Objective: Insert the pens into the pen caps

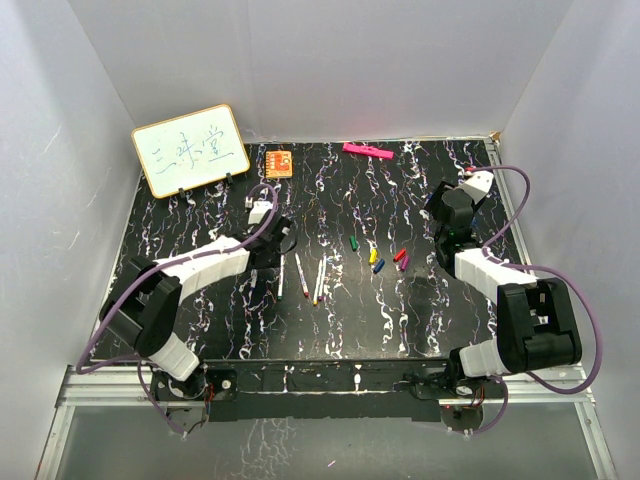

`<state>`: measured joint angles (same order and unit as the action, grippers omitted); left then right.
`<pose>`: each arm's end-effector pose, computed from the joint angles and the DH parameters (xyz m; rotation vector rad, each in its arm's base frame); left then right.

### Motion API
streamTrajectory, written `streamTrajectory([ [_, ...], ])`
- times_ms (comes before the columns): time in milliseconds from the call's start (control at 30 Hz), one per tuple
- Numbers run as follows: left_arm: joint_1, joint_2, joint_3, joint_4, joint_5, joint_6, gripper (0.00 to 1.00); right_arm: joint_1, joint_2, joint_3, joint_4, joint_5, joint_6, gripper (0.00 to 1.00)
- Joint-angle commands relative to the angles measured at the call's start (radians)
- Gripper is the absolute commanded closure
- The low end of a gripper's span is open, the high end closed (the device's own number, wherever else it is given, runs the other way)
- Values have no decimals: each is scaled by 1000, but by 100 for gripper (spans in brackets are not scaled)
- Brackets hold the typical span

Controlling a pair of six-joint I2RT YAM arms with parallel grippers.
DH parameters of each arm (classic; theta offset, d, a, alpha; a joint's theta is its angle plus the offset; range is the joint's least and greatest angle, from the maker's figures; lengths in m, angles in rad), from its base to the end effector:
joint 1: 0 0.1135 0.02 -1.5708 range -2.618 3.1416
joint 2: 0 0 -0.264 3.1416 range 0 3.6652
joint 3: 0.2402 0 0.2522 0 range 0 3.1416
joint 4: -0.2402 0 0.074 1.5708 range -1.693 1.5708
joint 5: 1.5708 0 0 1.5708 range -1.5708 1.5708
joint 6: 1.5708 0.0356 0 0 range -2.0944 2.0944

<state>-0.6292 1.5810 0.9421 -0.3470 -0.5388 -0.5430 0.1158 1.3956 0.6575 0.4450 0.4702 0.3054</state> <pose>0.2637 -0.1693 0.1924 -0.0945 2.3716 0.1502 0.2967 0.0183 0.2225 0.4906 1.7668 -0.1426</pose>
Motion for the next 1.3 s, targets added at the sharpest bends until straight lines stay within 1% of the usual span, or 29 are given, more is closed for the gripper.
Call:
streamTrajectory([
  [0, 33, 2, -9, -60, 8, -6, 47, 1, 5, 41, 23, -13, -4, 46],
  [133, 91, -3, -22, -73, 74, -7, 47, 1, 5, 49, 10, -12, -4, 46],
  [233, 150, -28, -44, -49, 183, 4, 47, 1, 4, 51, 6, -12, -3, 46],
  [333, 181, -25, -40, -60, 246, 24, 45, 1, 6, 55, 2, -6, -3, 46],
  [467, 183, 41, 17, -127, 286, 57, 40, 1, 5, 54, -1, 2, -4, 46],
  [667, 183, 63, 32, -113, 332, 76, 39, 1, 7, 50, 4, 12, -3, 46],
  [800, 183, 82, 44, -122, 339, 84, 40, 1, 17, 51, 11, 14, -3, 46],
  [833, 183, 87, 50, -129, 339, 88, 42, 1, 18, 51, 11, 14, -3, 46],
  [900, 183, 112, 65, -149, 337, 96, 49, 1, 22, 53, 13, 13, -2, 47],
  [933, 183, 124, 72, -162, 339, 102, 50, 0, 21, 53, 13, 17, -3, 46],
  [1067, 183, 153, 103, -210, 352, 126, 50, 1, 16, 51, 10, 27, 0, 47],
  [1167, 183, 189, 131, -272, 375, 151, 47, 1, 9, 49, 8, 37, 1, 47],
  [1267, 183, 213, 126, -293, 402, 168, 47, 1, 0, 47, 7, 41, 2, 48],
])
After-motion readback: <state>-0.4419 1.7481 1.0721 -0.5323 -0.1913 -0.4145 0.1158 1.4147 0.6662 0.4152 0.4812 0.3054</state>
